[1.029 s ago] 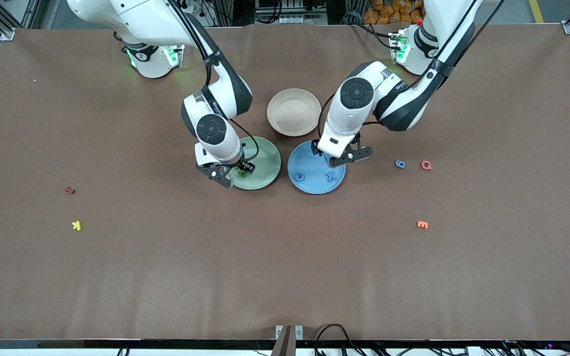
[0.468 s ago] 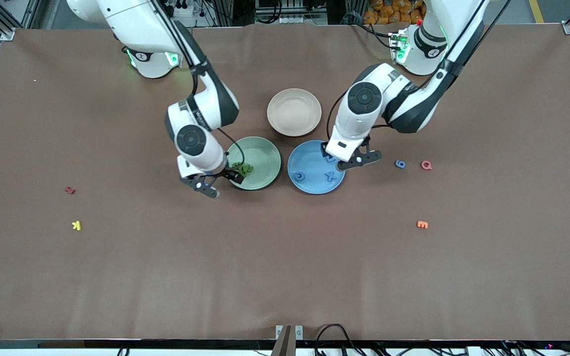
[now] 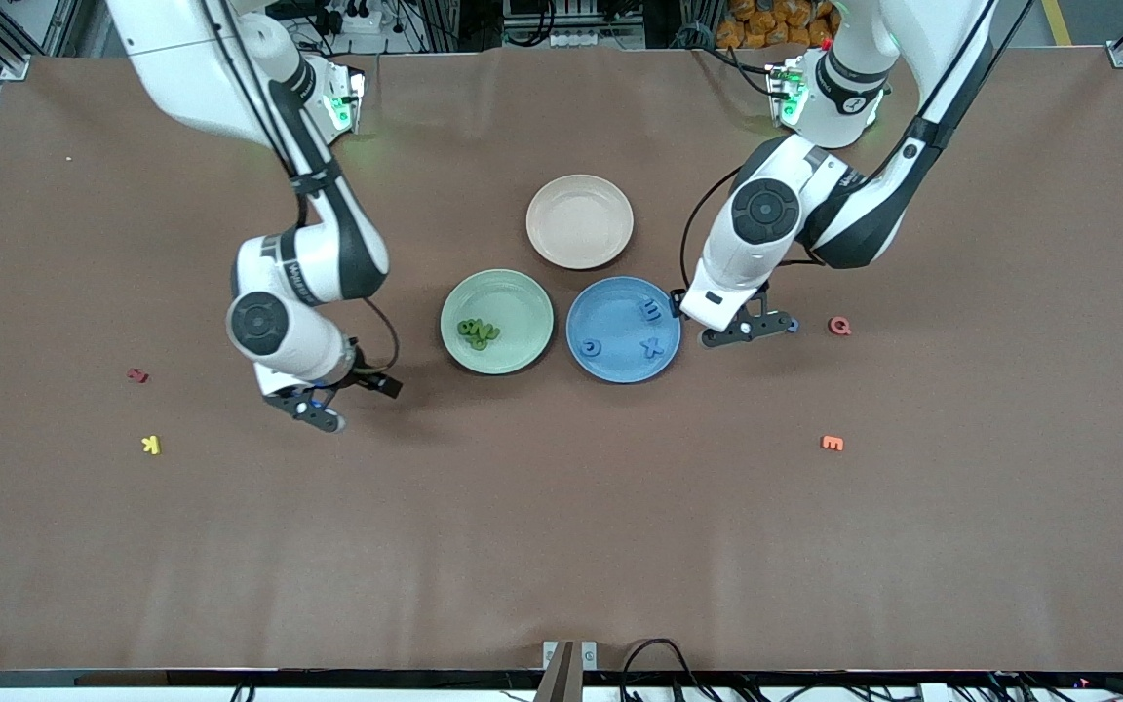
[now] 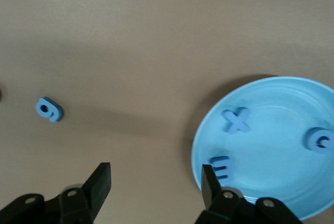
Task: Sort letters by color into matching plates
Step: 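Move the right gripper aside while the left gripper reaches the blue 9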
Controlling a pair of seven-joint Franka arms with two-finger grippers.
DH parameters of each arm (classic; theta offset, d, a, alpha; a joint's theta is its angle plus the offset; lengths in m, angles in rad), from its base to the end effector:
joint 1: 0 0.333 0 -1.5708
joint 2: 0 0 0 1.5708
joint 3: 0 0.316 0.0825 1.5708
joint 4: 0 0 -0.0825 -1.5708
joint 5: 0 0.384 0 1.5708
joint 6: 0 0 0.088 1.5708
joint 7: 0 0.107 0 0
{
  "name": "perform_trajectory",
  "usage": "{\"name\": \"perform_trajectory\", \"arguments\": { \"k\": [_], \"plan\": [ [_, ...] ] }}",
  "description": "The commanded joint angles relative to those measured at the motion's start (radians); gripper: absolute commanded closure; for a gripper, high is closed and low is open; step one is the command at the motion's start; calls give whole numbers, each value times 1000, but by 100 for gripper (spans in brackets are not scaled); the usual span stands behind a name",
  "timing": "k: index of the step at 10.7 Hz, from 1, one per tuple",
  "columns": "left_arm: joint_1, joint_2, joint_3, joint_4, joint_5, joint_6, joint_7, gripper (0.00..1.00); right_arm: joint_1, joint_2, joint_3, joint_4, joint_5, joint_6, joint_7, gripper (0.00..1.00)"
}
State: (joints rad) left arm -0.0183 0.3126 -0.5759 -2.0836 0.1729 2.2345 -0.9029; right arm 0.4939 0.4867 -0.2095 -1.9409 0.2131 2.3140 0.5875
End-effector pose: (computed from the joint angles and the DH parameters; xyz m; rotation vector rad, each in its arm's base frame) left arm 0.4777 -0.3099 0.2896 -3.0794 -0.3211 0.1581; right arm 0.5843 0.1794 0.2272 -3.0574 0.6782 0.1715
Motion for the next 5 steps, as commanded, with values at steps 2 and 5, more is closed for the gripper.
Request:
{"name": "perform_trajectory", "arguments": {
  "k": [2,5],
  "plan": [
    [47,-64,-4,-117,33,66,105,22,-200,-17,19,13,-72,-16,-181,0],
    [103,-73,-7,-237,152,238,142,22,-316,-19,19,14,-95,-12,-337,0]
  ]
}}
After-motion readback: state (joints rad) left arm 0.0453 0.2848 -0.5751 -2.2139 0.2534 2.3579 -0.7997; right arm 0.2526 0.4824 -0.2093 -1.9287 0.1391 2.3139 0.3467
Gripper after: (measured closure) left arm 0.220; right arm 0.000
